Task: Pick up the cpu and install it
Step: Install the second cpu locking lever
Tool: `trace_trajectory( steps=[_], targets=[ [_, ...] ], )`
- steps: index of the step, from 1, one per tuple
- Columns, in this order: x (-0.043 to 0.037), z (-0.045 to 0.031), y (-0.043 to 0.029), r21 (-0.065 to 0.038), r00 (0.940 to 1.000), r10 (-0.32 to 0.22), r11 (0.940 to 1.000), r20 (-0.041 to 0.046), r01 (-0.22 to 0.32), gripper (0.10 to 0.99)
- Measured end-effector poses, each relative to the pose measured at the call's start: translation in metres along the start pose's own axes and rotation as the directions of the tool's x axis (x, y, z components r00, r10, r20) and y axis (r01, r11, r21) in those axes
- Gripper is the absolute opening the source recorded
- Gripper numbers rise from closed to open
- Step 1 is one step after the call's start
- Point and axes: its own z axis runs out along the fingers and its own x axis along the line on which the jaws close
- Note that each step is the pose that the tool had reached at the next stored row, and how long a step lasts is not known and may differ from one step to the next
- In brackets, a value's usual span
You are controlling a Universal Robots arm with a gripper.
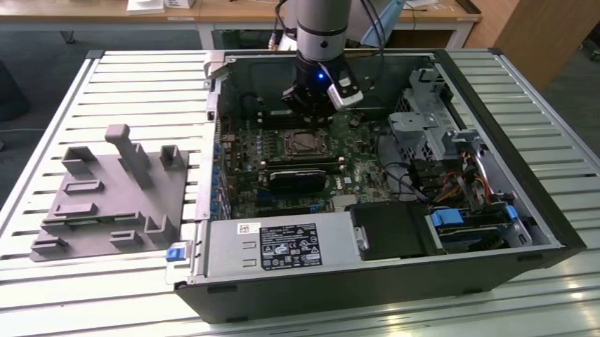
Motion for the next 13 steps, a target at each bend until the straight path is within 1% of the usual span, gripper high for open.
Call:
trace_trajectory(
  steps=[4,6,9,13],
  targets=[
    [-0.0002,0.0,-0.0026,0.0,1.0,0.0,1.0,0.0001,0.0,0.106],
    [-0.0002,-0.0016,-0.0027,0.0,1.0,0.0,1.0,0.0,0.0,0.106],
    [-0.0004,-0.0087,-0.0025,0.0,1.0,0.0,1.0,0.0001,0.0,0.106],
    [-0.0008,-0.0238,-0.0021,0.0,1.0,0.0,1.0,0.0,0.0,0.106]
  ],
)
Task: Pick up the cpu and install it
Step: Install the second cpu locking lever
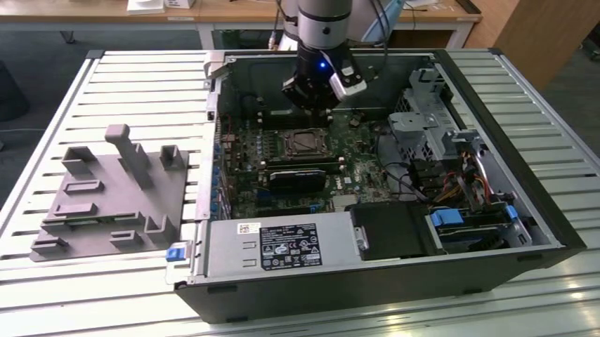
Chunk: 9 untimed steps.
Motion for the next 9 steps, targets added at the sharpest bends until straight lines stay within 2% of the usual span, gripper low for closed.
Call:
trace_trajectory(
  steps=[2,9],
  targets=[
    [-0.0002,-0.0055,0.0,0.0,1.0,0.0,1.0,0.0,0.0,0.106],
    [-0.0007,-0.0059,-0.0077,0.0,1.0,0.0,1.0,0.0,0.0,0.106]
  ],
)
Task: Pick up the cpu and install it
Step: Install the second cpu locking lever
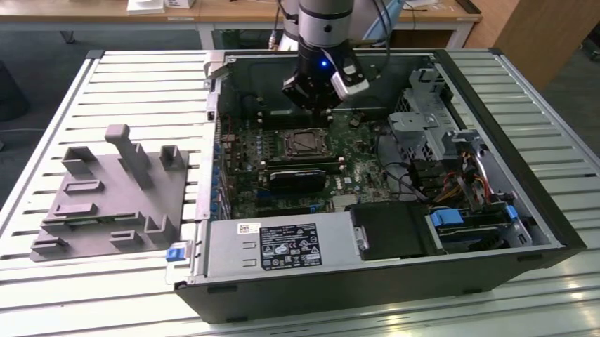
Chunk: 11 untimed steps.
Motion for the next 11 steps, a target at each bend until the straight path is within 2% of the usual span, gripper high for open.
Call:
trace_trajectory(
  steps=[11],
  targets=[
    [-0.0009,-0.0002,-0.0114,0.0,1.0,0.0,1.0,0.0,0.0,0.106]
  ],
)
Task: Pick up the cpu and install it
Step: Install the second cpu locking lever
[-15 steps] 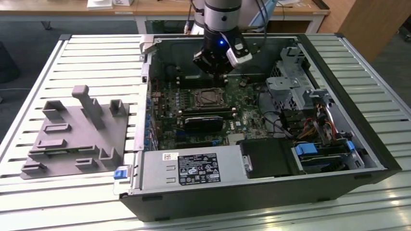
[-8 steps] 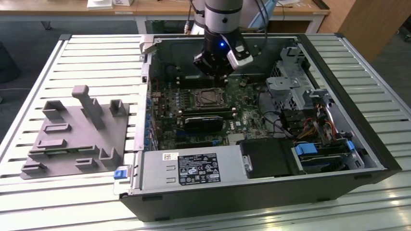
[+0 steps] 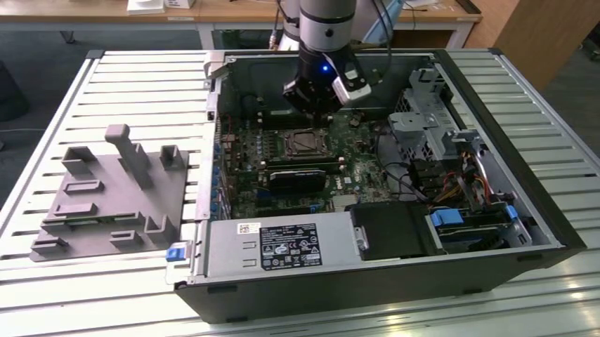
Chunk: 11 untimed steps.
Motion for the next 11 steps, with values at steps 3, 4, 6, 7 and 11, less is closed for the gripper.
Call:
trace_trajectory(
  steps=[3,4,6,7,11],
  targets=[
    [-0.0003,-0.0001,-0.0036,0.0,1.0,0.0,1.0,0.0001,0.0,0.106],
    [-0.0004,-0.0001,-0.0049,0.0,1.0,0.0,1.0,0.0,0.0,0.106],
    [-0.0006,-0.0002,-0.0074,0.0,1.0,0.0,1.0,0.0,0.0,0.106],
    [-0.0006,-0.0002,-0.0084,0.0,1.0,0.0,1.0,0.0,0.0,0.106],
    [-0.0011,-0.0003,-0.0139,0.0,1.0,0.0,1.0,0.0,0.0,0.106]
  ],
)
